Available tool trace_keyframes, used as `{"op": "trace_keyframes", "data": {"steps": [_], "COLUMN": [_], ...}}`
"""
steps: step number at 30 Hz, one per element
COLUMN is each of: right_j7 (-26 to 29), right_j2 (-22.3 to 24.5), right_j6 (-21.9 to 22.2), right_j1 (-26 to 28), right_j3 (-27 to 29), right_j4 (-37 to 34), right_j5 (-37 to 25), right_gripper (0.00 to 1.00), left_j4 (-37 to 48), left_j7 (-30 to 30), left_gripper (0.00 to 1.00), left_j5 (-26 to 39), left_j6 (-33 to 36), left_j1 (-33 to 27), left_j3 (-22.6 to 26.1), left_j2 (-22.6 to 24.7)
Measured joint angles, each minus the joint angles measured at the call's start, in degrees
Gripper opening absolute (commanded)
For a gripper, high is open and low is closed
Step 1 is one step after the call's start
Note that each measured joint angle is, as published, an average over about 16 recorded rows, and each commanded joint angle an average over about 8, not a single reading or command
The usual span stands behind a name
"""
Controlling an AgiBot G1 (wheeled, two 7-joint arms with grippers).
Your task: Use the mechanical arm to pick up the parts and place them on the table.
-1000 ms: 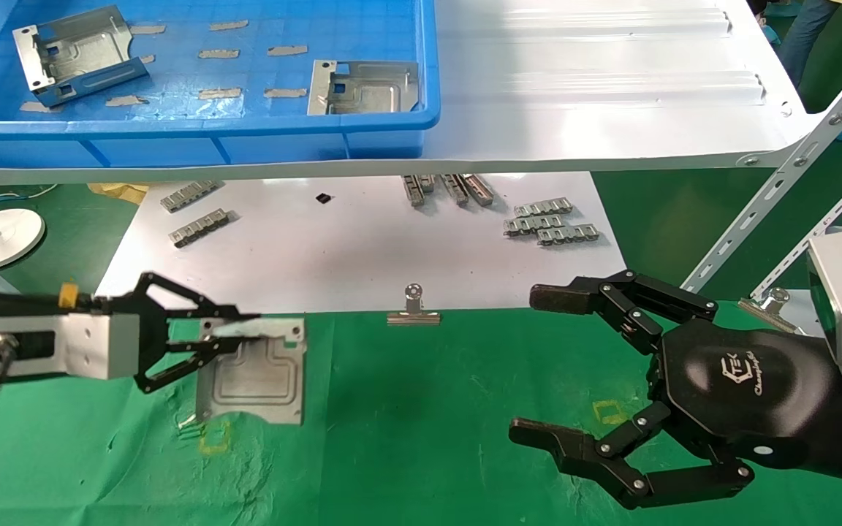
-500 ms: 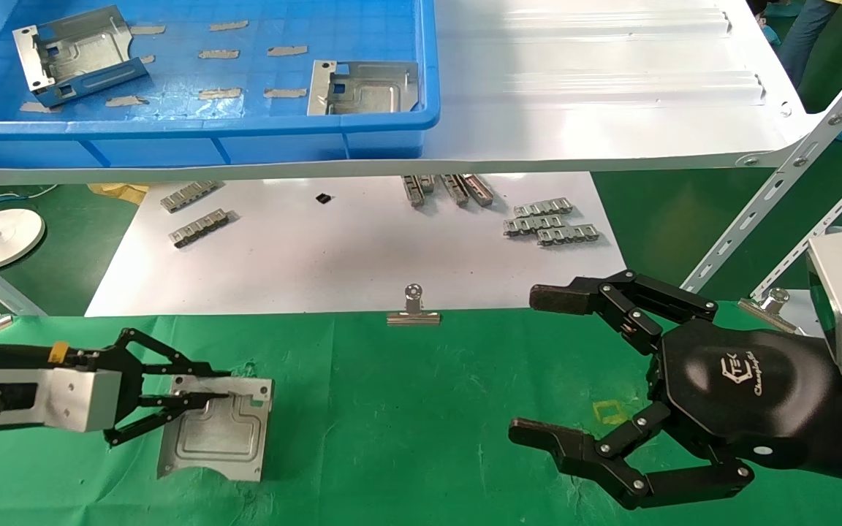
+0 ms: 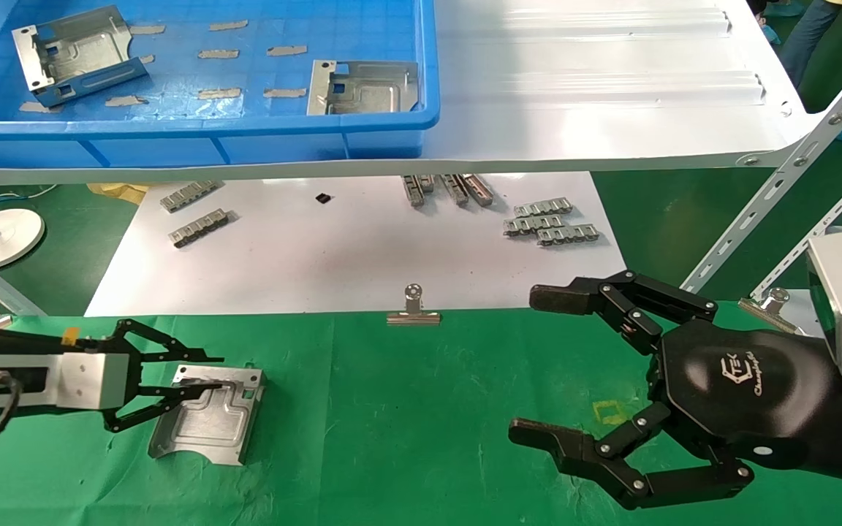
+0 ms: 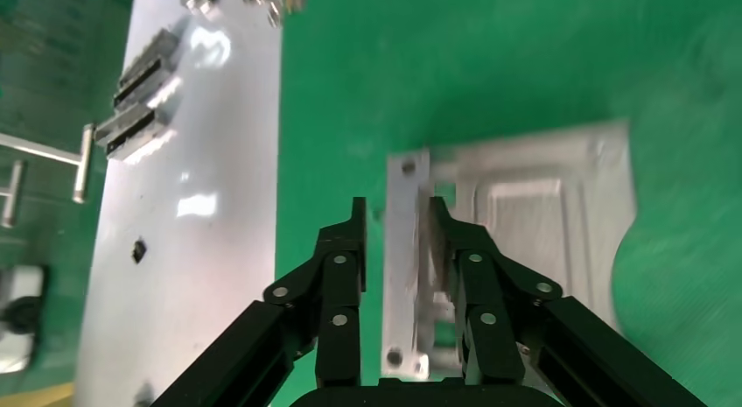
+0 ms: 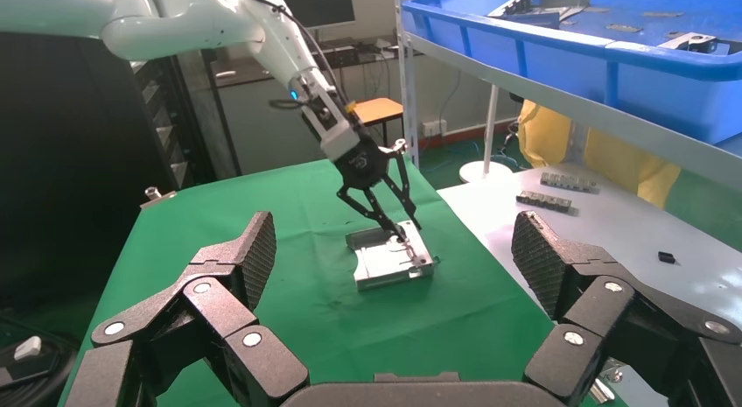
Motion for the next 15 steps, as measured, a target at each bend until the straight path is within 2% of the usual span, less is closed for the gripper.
{"op": "trace_keyframes", "data": {"steps": [8, 15], "right_j7": [0.0, 0.0], "right_j2": [0.0, 0.01], "right_j6": [0.0, 0.01], "right_j1": [0.0, -0.01], "right_j3": [0.0, 0.0], "right_j4": [0.0, -0.01], "right_j5": [0.0, 0.01], "right_gripper": [1.0, 1.0], "left_j4": [2.22, 2.41], "left_j7": [-10.55, -17.92], "left_gripper": [1.0, 1.0], "left_j5": [-6.68, -12.09], "left_j6": [4.41, 5.53], "left_j1": [-0.93, -0.54], "left_j3": [-0.07, 0.58], "left_j2": [0.06, 0.1]}}
